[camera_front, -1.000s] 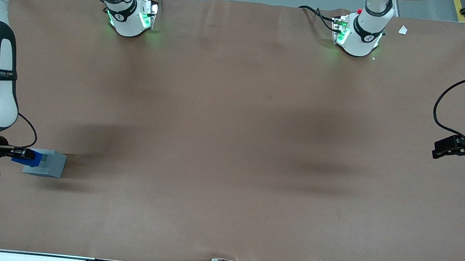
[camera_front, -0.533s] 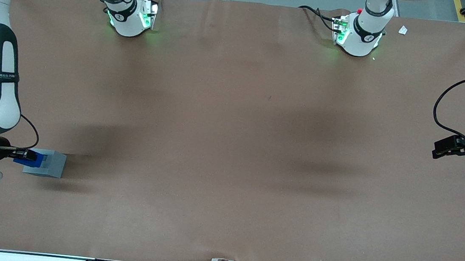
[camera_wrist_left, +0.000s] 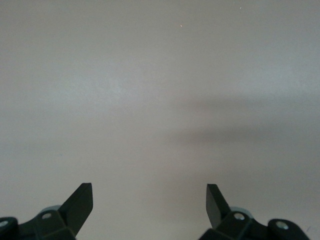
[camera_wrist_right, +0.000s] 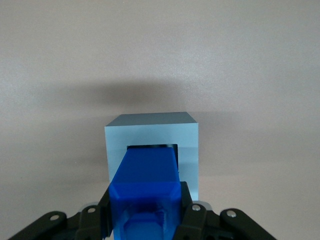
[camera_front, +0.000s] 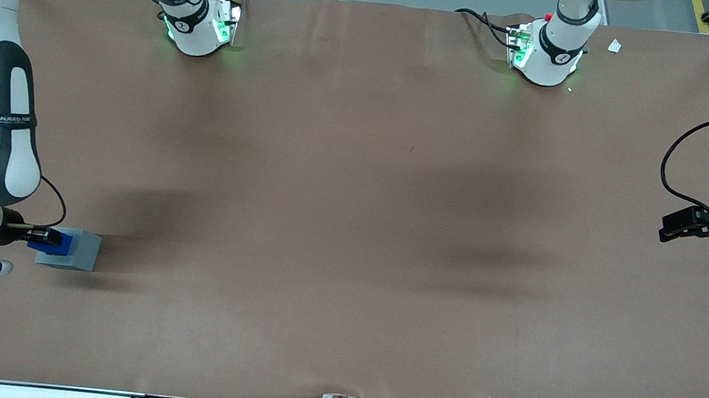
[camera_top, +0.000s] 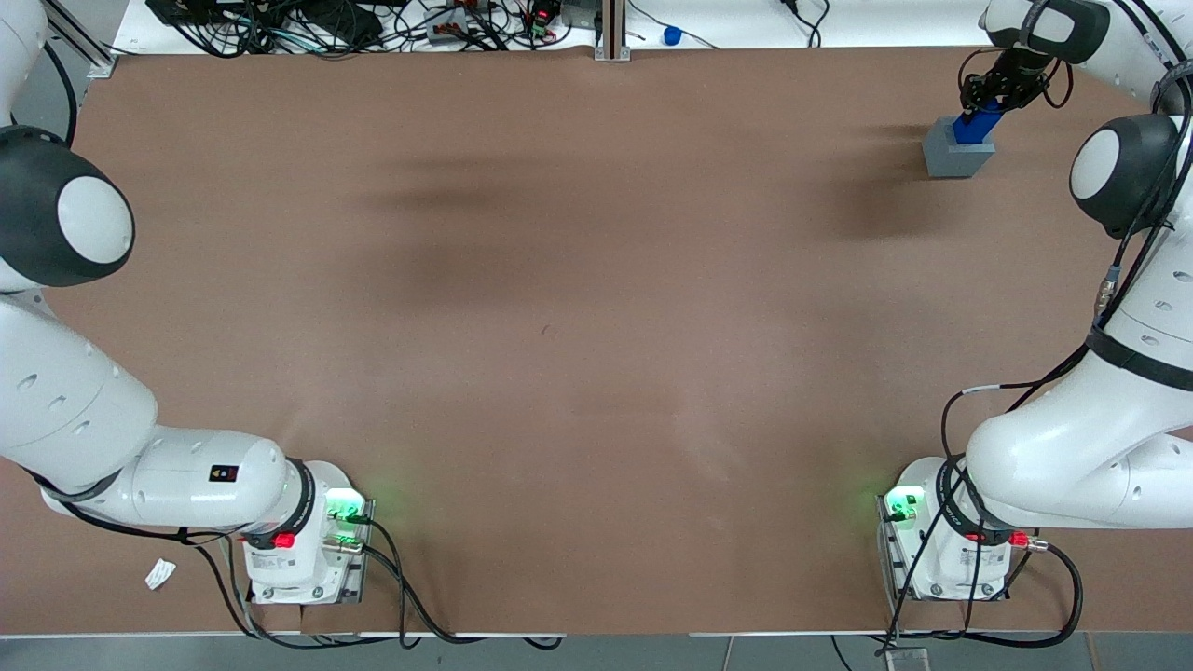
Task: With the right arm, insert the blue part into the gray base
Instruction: 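Lower the blue block into the gray base and open the right gripper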
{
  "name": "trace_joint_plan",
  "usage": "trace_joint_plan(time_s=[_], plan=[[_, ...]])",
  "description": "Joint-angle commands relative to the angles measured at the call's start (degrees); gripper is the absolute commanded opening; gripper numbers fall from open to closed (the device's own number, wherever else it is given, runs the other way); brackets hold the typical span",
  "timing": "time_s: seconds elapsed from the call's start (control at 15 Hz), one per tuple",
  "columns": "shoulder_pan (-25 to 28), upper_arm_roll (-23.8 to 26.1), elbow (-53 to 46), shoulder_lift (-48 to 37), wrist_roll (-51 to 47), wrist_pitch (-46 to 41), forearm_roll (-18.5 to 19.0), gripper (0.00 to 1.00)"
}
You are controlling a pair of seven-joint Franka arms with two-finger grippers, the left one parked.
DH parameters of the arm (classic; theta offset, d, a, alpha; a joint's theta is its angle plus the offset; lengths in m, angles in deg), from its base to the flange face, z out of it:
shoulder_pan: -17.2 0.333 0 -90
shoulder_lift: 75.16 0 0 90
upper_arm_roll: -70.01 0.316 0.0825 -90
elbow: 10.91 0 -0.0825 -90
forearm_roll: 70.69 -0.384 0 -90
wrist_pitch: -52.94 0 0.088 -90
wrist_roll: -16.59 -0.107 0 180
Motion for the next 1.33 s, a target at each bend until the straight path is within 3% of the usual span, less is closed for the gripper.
trace_joint_plan(time_s=[0.0, 1.07, 1.2, 1.27], plan=[[-0.67, 0.62, 0.71, -0.43, 1.19, 0.56, -0.99, 0.01], [-1.11, 0.62, 1.94, -0.52, 2.33, 0.04, -0.99, 0.03], [-0.93, 0.62, 1.85, -0.52, 2.77, 0.04, -0.99, 0.17], [-0.84, 0.62, 1.76, -0.52, 3.30, 0.13, -0.99, 0.44]])
